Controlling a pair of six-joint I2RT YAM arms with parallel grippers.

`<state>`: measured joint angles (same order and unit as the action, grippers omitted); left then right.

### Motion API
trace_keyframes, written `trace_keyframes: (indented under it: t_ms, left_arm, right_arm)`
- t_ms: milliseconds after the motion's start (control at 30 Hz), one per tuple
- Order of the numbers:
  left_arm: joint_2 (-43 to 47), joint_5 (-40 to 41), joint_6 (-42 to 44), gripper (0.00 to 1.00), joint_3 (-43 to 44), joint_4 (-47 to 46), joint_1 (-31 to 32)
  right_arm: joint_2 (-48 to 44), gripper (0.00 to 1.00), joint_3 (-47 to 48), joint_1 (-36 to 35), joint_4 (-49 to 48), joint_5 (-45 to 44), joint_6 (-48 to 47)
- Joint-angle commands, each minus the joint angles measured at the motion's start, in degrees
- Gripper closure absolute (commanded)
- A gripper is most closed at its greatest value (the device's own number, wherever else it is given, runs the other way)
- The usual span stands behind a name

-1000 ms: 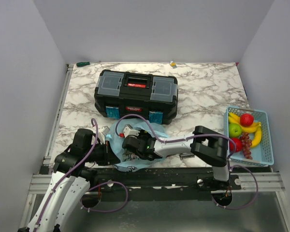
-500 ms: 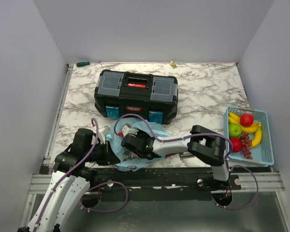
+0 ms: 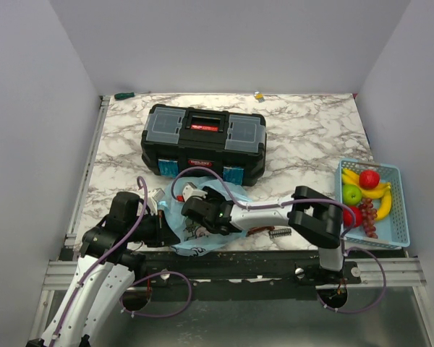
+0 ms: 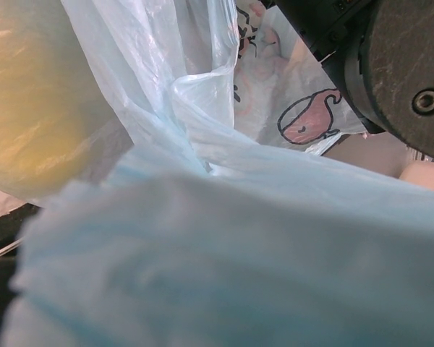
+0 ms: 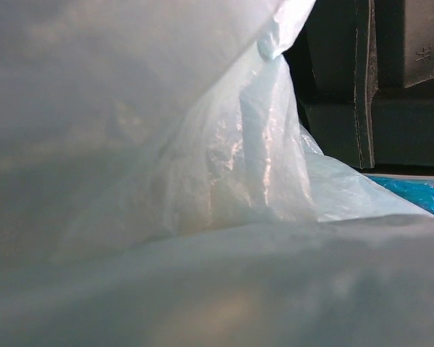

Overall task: Take the fake fruits out of the plastic bag
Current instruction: Take out the fake fruit from the plastic bag.

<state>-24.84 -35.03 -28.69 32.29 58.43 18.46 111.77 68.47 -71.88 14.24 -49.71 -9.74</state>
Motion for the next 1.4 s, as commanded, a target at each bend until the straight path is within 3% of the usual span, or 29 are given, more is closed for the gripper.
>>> trace_keyframes:
  t_ms: [0, 267, 733, 967, 1367]
  left_arm:
    - [-0.2, -0.8, 0.6, 0.98, -0.6, -0.6, 0.0]
    - [-0.5, -1.0, 0.6, 0.98, -0.6, -0.6, 0.0]
    - [-0.3, -0.7, 0.5, 0.99, -0.6, -0.5, -0.1]
    - [-0.4, -0.7, 0.5, 0.99, -0.6, -0.5, -0.1]
    - [0.1, -0.3, 0.2, 1.00, -0.7, -0.3, 0.0]
  right_arm:
    - [-2.1, 0.81, 1.5, -0.2, 3.5, 5.3, 3.2]
    - [-7.2, 0.91, 3.2, -1.5, 6.0, 13.8, 8.1]
    - [-17.8, 0.94, -0.8, -2.5, 6.9, 28.1, 15.8]
    - [-24.9, 0.95, -4.5, -2.5, 4.6, 39.8, 18.4]
    - [-35.1, 0.99, -3.8, -2.5, -1.7, 48.2, 20.8]
